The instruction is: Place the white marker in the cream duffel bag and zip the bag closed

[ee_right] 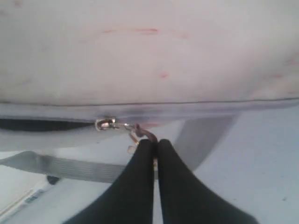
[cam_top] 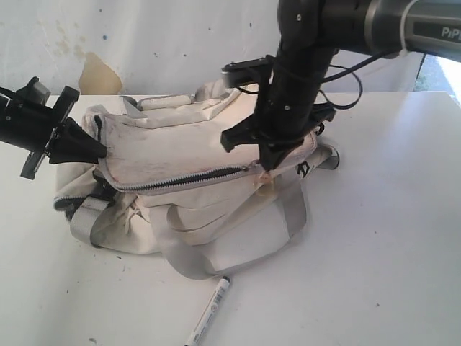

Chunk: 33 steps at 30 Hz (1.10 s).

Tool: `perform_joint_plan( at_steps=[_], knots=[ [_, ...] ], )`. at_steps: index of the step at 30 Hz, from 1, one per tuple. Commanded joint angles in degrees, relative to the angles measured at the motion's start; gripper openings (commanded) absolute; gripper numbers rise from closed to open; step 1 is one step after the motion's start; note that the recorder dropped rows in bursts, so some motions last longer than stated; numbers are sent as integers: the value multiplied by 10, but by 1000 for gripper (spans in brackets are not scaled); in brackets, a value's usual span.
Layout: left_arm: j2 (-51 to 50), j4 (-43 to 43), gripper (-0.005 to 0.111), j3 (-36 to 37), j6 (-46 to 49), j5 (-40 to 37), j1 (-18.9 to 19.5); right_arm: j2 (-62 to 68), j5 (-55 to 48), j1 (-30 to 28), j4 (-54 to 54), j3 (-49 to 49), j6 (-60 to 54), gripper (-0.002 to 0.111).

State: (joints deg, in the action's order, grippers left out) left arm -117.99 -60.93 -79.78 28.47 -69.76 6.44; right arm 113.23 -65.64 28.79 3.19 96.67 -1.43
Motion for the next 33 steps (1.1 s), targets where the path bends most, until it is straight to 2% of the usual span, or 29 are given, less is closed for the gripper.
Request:
perform_joint_plan(
  at_steps=[1, 9, 21, 23, 25, 27, 30, 33],
  knots=[
    [2, 15, 0, -4, -3, -2, 4, -7, -5, -46, -39, -1, 14, 0],
    [2, 10, 0, -4, -4, -2, 4, -4, 38, -109, -51, -1, 14, 0],
    [2, 0, 0, -4, 8, -2, 4, 15, 47, -112, -42, -1, -29, 2],
    [2, 0, 0, -4, 8, -2, 4, 15, 50, -112, -42, -1, -29, 10],
    [2, 0, 0, -4, 19, -2, 4, 15, 50, -112, -41, -1, -29, 25],
    [4, -3, 3, -4, 41, -2, 4, 14, 52, -112, -41, -1, -29, 44],
    [10, -2, 18, -4, 52, -2, 4, 5, 44, -112, -41, -1, -29, 62],
    [14, 5, 41, -4, 53, -1, 4, -7, 19, -112, -27, -1, -29, 62]
  ],
)
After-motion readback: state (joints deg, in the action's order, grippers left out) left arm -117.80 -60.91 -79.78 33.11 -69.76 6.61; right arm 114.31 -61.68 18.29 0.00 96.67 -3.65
